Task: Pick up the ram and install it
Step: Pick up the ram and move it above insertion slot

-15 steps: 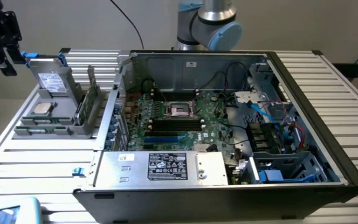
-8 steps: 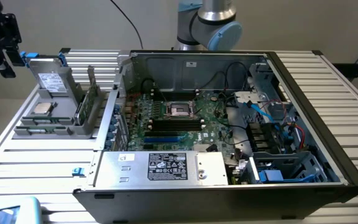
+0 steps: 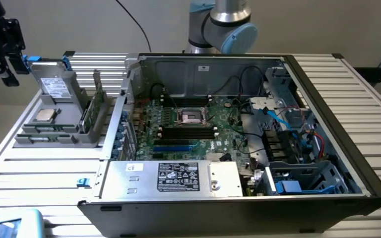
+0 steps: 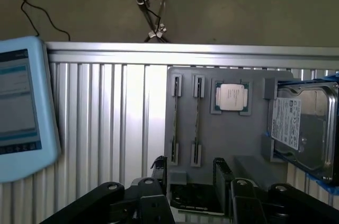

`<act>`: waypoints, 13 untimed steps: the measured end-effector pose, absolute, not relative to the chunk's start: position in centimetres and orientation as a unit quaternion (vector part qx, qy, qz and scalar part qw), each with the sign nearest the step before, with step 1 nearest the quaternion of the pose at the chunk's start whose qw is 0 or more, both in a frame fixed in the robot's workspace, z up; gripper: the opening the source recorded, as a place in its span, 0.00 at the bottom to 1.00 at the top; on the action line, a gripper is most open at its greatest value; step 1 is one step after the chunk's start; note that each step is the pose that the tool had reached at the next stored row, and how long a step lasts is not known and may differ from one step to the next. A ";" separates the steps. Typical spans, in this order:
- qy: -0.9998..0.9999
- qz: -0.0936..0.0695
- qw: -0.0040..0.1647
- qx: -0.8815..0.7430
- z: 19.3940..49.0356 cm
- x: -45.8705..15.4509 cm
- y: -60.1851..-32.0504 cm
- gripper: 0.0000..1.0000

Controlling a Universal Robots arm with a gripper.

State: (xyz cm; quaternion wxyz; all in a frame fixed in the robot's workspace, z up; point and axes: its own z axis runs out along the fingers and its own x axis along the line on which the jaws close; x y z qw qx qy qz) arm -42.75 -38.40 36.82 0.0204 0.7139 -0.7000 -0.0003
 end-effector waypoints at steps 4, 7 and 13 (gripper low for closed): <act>-0.700 0.000 0.019 0.714 36.1 -42.8 -38.8 0.49; -0.700 -0.001 0.018 0.714 35.5 -42.7 -39.3 0.49; -0.700 -0.001 0.017 0.714 34.5 -42.5 -39.7 0.49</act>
